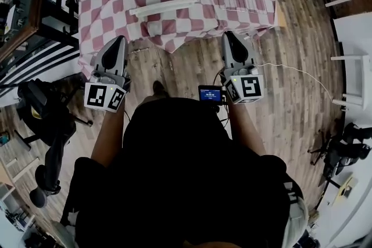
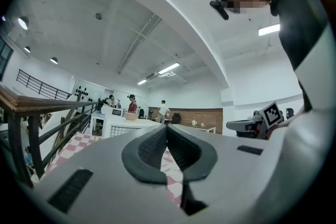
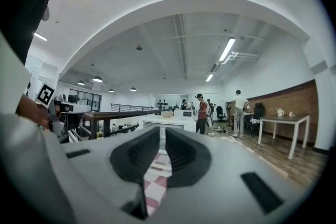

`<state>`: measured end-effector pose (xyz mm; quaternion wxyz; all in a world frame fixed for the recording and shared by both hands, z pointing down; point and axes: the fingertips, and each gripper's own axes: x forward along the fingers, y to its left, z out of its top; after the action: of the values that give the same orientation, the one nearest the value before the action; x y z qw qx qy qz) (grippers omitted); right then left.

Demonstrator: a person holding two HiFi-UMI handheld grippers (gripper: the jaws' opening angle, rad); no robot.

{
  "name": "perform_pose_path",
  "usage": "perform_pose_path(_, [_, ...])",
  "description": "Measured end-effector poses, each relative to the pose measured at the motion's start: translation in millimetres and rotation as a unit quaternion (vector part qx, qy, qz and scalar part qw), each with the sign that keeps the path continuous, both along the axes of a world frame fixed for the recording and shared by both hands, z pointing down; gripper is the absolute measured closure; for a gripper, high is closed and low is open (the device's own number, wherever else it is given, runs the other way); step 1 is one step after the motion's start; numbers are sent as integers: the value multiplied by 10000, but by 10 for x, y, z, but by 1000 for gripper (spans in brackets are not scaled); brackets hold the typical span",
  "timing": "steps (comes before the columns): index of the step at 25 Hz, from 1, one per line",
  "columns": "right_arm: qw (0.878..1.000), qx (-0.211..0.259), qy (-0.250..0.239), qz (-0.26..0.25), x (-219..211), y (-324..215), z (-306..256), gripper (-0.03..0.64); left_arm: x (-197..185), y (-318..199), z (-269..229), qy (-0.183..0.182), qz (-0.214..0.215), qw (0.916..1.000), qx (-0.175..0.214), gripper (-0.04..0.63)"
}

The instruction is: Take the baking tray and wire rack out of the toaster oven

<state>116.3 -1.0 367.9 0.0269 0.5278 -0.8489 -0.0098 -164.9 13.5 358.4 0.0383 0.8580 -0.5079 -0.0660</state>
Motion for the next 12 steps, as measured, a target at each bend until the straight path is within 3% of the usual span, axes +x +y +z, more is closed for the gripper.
perform_pose_path(12, [9986,-223,-404,-244,607,663,224,580,758,694,130,-280,-133,9993,-215,606])
